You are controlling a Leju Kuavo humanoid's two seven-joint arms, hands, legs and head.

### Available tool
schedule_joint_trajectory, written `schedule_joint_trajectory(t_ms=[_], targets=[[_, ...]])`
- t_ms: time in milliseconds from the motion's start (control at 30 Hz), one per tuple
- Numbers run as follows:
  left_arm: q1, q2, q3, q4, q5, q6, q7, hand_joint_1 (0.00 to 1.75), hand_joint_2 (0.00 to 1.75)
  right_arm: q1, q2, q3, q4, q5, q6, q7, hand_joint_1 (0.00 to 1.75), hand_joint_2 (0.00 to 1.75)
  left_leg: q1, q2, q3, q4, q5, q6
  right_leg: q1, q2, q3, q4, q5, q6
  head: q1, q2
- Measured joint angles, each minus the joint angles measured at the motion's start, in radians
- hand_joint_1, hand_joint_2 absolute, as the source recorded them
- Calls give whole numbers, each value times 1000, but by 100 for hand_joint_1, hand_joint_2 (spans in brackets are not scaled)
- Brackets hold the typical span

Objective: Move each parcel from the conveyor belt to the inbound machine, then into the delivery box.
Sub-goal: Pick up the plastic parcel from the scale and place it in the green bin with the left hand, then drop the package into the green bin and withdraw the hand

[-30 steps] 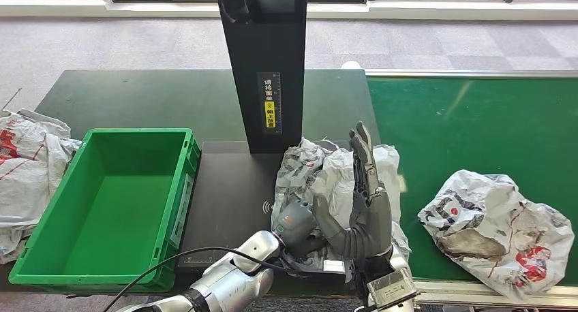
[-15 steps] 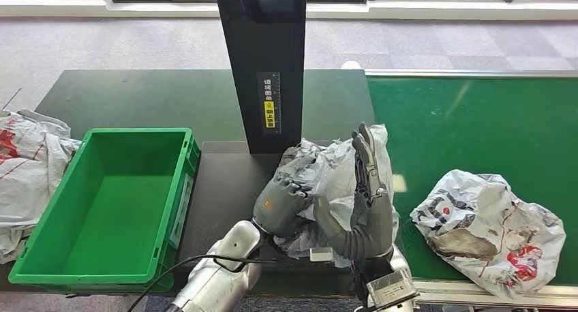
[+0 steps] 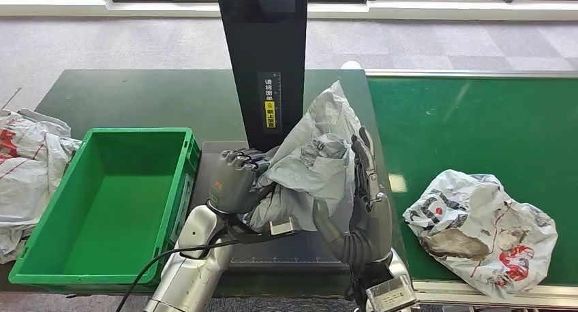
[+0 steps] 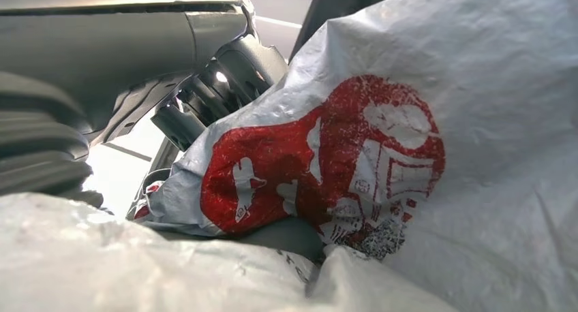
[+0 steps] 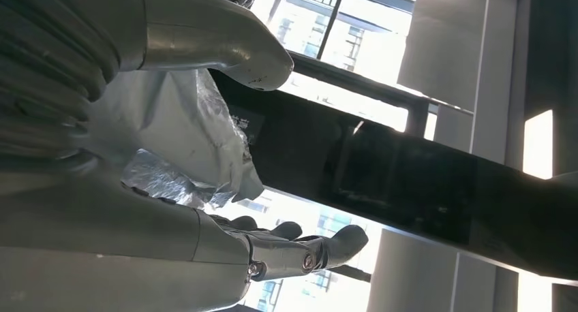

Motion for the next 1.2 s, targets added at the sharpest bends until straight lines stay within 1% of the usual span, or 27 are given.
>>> schedule_joint_trajectory(t_ms=[133,367,500,667,767,867,933,1067,1200], targets=[[8,2,14,-38,22,0,-18,175,175,2,0,0,-4,-2,-3,0,0,175,0,0,0,0,0,0,0,0,0,0,0,0,0,0],[12,4,18,-64,25,0,-22,175,175,5,0,0,-7,-3,-4,0,0,175,0,0,0,0,0,0,0,0,0,0,0,0,0,0],[19,6,24,-87,64,0,-63,175,175,6,0,0,-7,-11,-11,0,0,175,0,0,0,0,0,0,0,0,0,0,0,0,0,0],[40,10,57,-173,98,0,-105,175,175,12,-2,0,-8,-33,-23,0,0,175,0,0,-1,0,0,0,0,0,0,0,0,0,0,0],[59,13,113,-235,148,0,-152,175,175,12,-6,0,-8,-55,-30,0,0,175,0,0,-1,0,0,0,1,0,0,0,0,0,0,0],[81,17,203,-293,257,0,-230,175,175,11,-13,0,-8,-84,-31,0,0,175,0,0,0,0,0,0,1,0,0,0,0,0,0,0],[99,19,259,-340,336,0,-260,175,175,9,-19,0,-7,-99,-32,0,0,175,0,0,-1,-1,0,0,1,0,-1,0,0,-1,0,0],[132,26,333,-458,451,0,-265,175,175,5,-28,0,-6,-115,-38,0,0,175,1,-1,-1,-1,0,0,1,-1,0,0,-1,-1,0,0],[149,31,379,-567,506,0,-266,175,175,-1,-32,0,-2,-121,-34,0,0,175,1,-1,-1,-1,0,0,1,-1,0,0,-1,-1,0,0]])
